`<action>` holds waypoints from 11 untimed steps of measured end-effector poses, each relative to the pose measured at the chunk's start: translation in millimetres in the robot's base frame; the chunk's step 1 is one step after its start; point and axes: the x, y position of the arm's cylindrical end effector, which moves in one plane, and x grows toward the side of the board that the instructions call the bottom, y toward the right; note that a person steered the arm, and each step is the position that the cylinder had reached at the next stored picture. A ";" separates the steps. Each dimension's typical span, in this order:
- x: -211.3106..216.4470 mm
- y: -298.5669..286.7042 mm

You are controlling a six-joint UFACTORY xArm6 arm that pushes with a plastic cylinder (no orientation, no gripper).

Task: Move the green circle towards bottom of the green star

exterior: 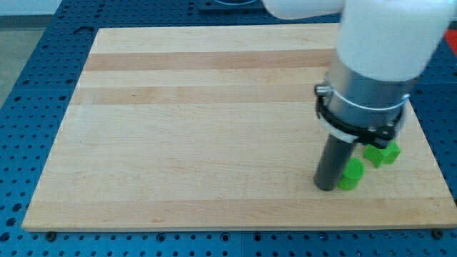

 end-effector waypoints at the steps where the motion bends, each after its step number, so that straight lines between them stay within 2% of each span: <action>1: 0.0 -16.1; 2: -1.4 -30.8; 5: -27.3 -11.9; 7: -3.0 17.7; 11: -1.8 59.0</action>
